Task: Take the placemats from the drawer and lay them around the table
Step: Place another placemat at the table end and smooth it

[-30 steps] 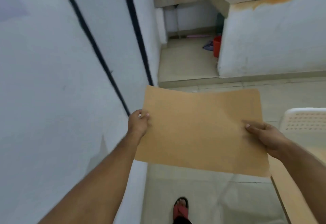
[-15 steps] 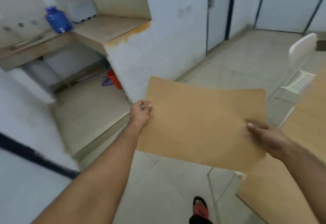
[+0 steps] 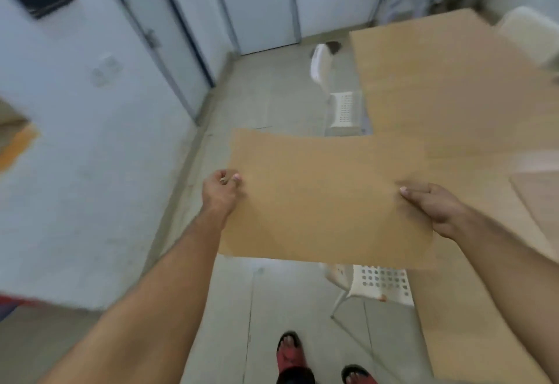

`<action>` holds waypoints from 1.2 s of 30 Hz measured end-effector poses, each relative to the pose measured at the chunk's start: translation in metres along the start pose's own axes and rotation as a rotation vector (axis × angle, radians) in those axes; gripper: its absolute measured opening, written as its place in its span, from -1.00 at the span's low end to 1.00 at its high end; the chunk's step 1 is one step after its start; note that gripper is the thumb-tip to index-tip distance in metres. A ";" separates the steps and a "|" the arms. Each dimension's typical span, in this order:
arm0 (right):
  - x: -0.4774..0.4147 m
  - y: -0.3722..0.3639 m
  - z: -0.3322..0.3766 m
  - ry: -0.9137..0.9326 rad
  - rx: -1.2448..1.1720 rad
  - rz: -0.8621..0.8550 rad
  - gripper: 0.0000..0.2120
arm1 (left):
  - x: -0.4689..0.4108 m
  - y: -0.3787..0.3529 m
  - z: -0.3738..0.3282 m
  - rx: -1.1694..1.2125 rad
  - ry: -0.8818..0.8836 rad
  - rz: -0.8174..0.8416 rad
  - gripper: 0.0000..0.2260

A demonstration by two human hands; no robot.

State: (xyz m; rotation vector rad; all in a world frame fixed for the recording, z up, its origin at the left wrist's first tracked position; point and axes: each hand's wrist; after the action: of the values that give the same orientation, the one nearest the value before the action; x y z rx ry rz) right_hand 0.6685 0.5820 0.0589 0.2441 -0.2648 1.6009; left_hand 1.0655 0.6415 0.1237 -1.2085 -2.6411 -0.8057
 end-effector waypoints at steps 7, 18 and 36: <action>0.080 0.031 -0.011 -0.036 -0.134 -0.484 -0.91 | -0.053 -0.118 -0.059 -0.208 -0.170 0.433 -0.91; 0.185 0.064 -0.076 -0.110 -0.366 -1.056 -0.84 | 0.019 -0.301 -0.069 -0.523 -0.413 0.852 -0.76; 0.143 0.080 -0.139 -0.324 -0.387 -1.404 -0.69 | 0.048 -0.458 -0.060 -0.799 -0.526 0.917 -0.71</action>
State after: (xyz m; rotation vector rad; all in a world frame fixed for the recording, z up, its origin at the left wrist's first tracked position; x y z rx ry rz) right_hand 0.5823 0.7584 -0.0291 0.2848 -0.4940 0.1052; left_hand 0.6913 0.3959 -0.0004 -2.8047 -1.5729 -1.4810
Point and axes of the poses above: each hand's wrist, its own x-axis away from the middle knuckle, its own y-axis out of the back of the hand, z = x × y, and after that the axes turned 13 degrees about y, right-handed
